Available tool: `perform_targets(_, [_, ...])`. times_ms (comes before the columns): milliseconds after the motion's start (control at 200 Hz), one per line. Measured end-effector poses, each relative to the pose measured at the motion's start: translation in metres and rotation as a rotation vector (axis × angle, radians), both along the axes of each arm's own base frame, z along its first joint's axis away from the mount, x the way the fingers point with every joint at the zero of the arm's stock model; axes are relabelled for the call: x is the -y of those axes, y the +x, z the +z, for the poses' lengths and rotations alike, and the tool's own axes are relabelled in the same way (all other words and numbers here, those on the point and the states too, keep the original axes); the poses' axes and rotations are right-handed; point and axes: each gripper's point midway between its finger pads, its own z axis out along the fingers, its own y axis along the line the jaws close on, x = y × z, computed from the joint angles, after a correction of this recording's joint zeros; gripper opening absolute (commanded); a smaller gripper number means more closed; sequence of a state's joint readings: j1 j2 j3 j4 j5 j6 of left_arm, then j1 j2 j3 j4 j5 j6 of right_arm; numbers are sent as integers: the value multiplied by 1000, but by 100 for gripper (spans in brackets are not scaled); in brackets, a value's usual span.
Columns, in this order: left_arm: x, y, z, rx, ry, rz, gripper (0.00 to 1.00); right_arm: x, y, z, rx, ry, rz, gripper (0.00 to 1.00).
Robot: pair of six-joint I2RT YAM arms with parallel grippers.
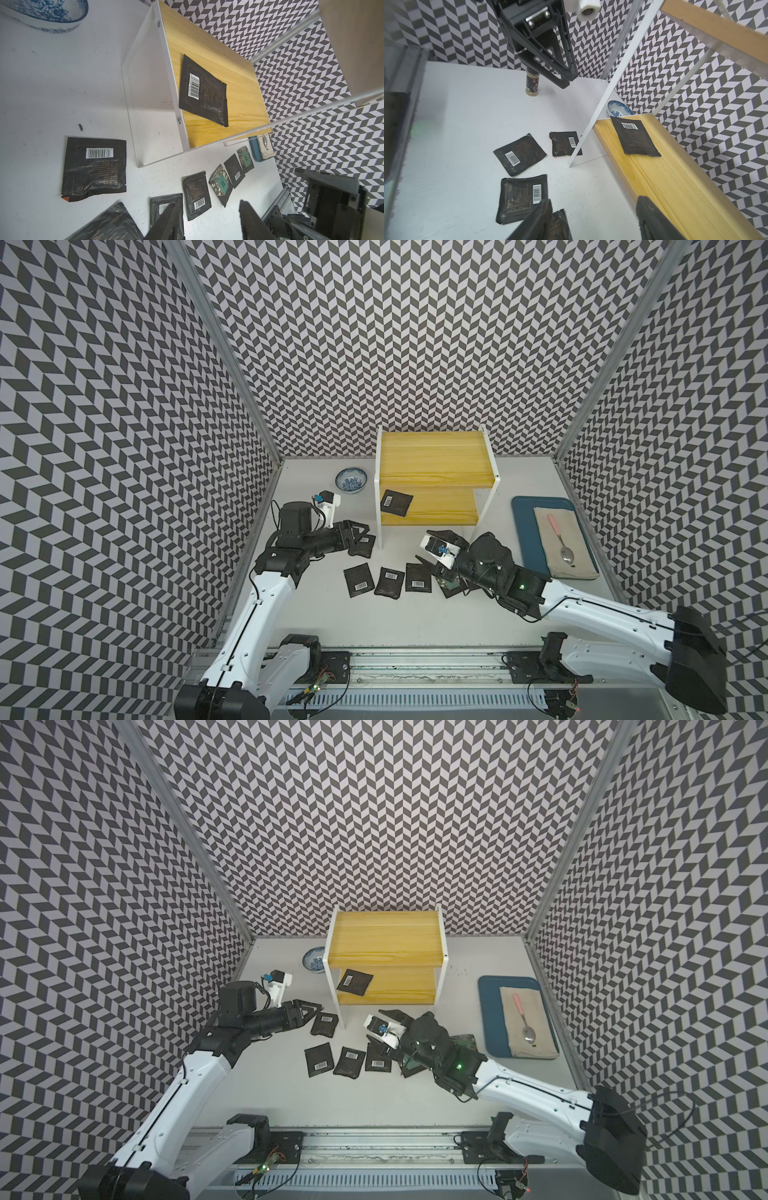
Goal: Remove the tea bags from the shelf
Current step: Pick up the tea bag from the shelf.
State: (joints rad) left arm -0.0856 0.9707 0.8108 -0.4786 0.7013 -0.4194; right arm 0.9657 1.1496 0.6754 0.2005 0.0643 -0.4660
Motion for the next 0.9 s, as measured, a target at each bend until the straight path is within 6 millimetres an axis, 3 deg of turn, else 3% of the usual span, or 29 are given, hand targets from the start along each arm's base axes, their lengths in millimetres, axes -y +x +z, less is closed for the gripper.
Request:
perform_targets(471, [-1, 0, -4, -6, 5, 2, 53, -27, 34, -40, 126, -156, -21, 72])
perform_targets(901, [-7, 2, -6, -9, 7, 23, 52, -50, 73, -20, 234, -171, -40, 72])
